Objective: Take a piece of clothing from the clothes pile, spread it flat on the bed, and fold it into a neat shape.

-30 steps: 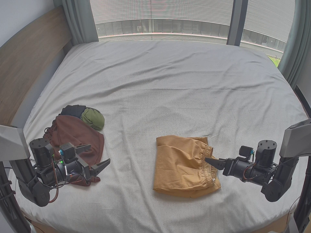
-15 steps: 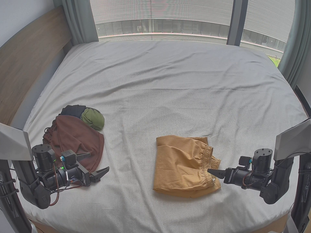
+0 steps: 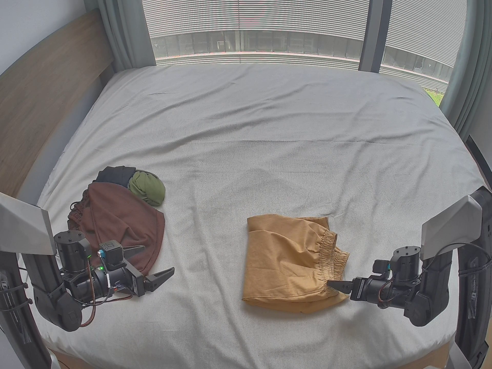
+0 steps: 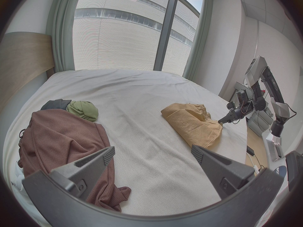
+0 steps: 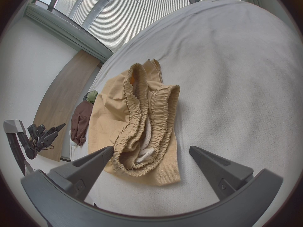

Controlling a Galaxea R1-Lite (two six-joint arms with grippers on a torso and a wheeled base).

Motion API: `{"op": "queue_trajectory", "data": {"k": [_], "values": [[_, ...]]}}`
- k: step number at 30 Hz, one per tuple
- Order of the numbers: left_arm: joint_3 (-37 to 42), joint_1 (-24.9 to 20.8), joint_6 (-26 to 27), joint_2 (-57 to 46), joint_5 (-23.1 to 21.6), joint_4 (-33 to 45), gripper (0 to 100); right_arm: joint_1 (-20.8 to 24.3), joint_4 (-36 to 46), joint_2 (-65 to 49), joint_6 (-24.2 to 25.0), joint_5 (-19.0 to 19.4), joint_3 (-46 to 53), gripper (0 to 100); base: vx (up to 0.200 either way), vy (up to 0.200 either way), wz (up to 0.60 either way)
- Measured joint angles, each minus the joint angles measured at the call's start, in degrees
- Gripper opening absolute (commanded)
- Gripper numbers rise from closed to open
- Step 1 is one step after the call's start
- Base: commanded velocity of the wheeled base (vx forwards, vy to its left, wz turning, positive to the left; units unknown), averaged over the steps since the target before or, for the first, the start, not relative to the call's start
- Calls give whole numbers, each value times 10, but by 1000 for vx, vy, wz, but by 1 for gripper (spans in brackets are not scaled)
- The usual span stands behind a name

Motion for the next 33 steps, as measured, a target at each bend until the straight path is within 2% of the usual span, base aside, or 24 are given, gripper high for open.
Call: {"op": "queue_trajectory", "data": {"k": [8,15,21,33], "values": [[-1,-3,0,2,0,0,100,10,0,22,11,-1,-14,100,0,0,0],[0,-4,1,2,0,0,100,47,0,36,72,-35,-44,100,0,0,0],[0,-4,1,2,0,0,100,73,0,42,104,-41,-66,100,0,0,0],[1,-4,1,2,0,0,100,77,1,36,119,-45,-85,100,0,0,0]]}}
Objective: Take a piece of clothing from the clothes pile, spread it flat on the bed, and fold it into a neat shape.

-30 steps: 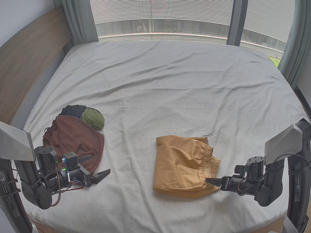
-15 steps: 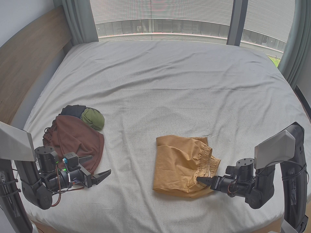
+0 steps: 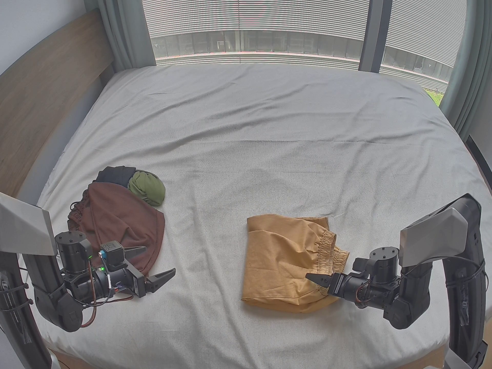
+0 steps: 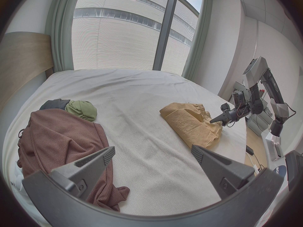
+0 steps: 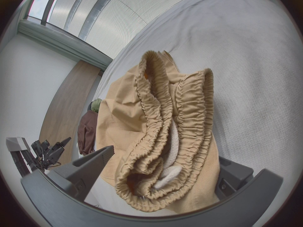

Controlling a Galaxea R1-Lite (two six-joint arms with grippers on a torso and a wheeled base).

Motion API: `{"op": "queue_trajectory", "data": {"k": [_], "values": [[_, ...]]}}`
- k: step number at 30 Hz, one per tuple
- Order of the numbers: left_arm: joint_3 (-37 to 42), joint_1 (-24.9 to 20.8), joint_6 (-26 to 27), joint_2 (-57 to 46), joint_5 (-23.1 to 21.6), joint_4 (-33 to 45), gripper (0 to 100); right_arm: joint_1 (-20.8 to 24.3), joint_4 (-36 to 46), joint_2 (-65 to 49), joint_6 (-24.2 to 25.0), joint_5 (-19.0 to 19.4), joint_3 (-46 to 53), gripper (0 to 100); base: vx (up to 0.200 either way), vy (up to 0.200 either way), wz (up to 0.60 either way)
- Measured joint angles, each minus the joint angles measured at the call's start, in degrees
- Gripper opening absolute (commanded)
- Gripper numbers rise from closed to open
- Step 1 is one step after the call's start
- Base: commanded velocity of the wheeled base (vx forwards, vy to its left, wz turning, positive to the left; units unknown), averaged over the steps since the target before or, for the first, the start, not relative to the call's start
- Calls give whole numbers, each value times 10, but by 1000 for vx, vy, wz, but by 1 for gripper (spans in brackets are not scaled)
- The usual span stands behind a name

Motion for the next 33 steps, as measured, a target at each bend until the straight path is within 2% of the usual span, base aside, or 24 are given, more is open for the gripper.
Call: {"op": "queue_trajectory", "data": {"k": [22,23,33], "values": [[-1,1,0,0,0,0,100,13,-1,14,11,-4,-17,100,0,0,0],[-1,1,0,0,0,0,100,13,-1,14,11,-7,-17,0,0,0,0],[0,0,0,1,0,0,100,14,-1,16,12,-12,-22,0,0,0,0]]}}
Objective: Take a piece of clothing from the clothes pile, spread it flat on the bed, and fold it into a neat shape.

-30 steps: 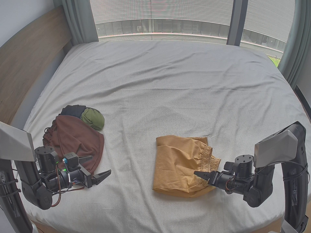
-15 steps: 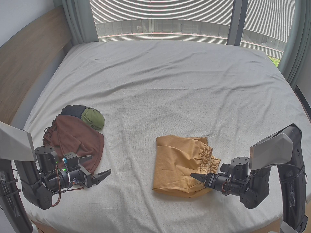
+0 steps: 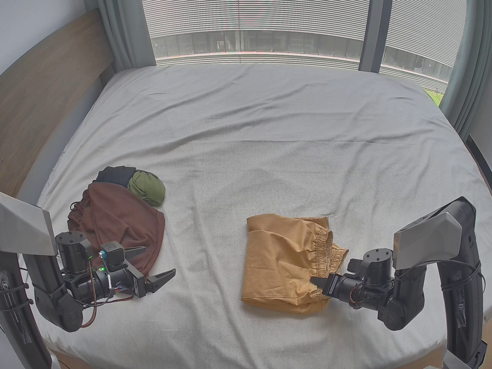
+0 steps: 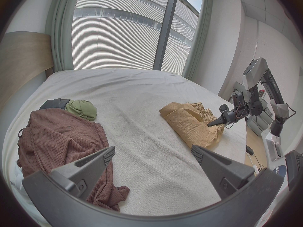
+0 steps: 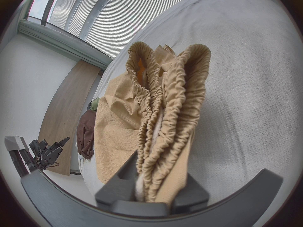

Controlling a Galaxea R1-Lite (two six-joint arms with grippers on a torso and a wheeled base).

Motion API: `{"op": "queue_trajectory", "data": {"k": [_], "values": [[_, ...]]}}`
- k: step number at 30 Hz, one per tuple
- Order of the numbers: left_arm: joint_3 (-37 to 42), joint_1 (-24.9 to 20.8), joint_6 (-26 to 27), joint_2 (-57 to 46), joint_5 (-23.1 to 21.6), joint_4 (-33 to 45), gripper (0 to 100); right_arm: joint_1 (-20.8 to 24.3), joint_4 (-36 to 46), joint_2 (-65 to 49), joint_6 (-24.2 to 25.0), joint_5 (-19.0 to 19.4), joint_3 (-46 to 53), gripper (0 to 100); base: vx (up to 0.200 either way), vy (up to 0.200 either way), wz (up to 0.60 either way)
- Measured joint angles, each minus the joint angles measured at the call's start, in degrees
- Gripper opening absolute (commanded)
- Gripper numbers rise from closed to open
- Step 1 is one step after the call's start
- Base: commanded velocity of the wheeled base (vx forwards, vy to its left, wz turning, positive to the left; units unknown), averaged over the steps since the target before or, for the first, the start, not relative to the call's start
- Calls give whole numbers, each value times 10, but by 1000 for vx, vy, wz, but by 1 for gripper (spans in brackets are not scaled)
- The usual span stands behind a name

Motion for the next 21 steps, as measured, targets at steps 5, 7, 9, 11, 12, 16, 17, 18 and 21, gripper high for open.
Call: {"op": "queue_trajectory", "data": {"k": [5,7,9,11,12,16,17,18,21], "values": [[1,0,0,1,0,0,100,8,-1,-1,0,2,2,0,0,0,0],[1,0,0,3,0,0,100,14,-1,-5,0,3,4,0,0,0,0],[1,0,0,5,0,0,100,22,-2,-13,0,5,5,0,0,0,0],[2,-1,-1,9,0,0,100,26,-2,-21,0,6,5,0,0,0,0],[2,-2,-1,10,0,0,100,28,-2,-29,0,7,5,0,0,0,0],[2,-2,-1,14,0,0,100,31,-2,-66,1,20,4,0,0,0,0],[2,-2,-1,14,0,0,100,31,-2,-74,1,23,5,0,0,0,0],[2,-1,-1,14,0,0,100,32,-2,-84,1,26,5,0,0,0,0],[2,-1,-1,13,0,0,100,34,-1,-110,1,33,5,0,0,0,0]]}}
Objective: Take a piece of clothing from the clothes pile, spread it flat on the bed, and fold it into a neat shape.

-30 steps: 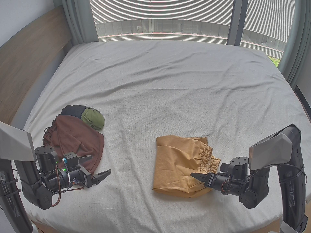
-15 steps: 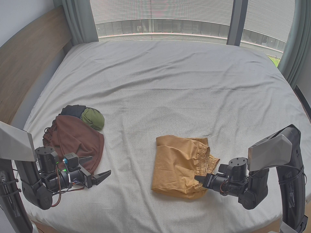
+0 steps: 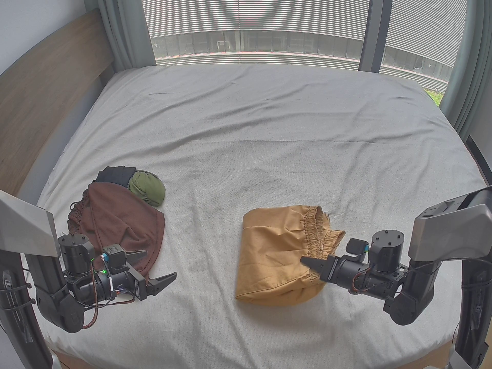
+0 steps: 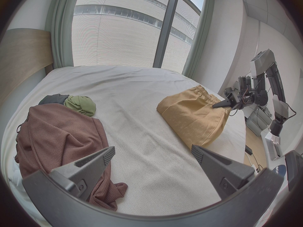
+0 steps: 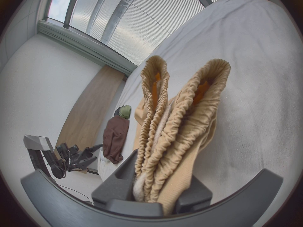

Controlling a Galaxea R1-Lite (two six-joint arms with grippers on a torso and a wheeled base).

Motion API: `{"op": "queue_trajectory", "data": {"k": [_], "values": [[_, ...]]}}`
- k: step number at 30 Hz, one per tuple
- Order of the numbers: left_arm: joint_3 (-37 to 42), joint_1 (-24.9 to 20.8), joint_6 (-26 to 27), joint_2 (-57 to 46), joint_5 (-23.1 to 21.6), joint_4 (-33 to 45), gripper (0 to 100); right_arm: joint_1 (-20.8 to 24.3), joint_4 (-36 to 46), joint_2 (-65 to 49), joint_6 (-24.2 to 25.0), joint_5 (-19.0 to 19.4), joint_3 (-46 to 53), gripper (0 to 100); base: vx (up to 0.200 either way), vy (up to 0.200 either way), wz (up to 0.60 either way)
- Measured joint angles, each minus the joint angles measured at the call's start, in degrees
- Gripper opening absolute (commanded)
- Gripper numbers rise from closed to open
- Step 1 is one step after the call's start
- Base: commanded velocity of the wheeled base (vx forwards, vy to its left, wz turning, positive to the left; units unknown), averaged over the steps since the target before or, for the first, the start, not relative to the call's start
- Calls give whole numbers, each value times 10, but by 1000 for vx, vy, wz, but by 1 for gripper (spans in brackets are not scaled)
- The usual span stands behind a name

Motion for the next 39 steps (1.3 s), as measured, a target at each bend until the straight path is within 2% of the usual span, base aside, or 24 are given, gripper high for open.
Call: {"op": "queue_trajectory", "data": {"k": [8,14,20,39], "values": [[3,-2,0,-2,0,0,100,2,1,-48,0,37,-4,0,0,0,0],[3,-2,0,-2,0,0,100,3,0,-66,-2,50,-17,0,0,0,0],[4,-2,0,-3,0,0,100,4,1,-77,-2,76,-53,0,0,0,0],[5,-2,0,-2,0,0,100,1,35,-60,-1,89,-235,0,0,0,0]]}}
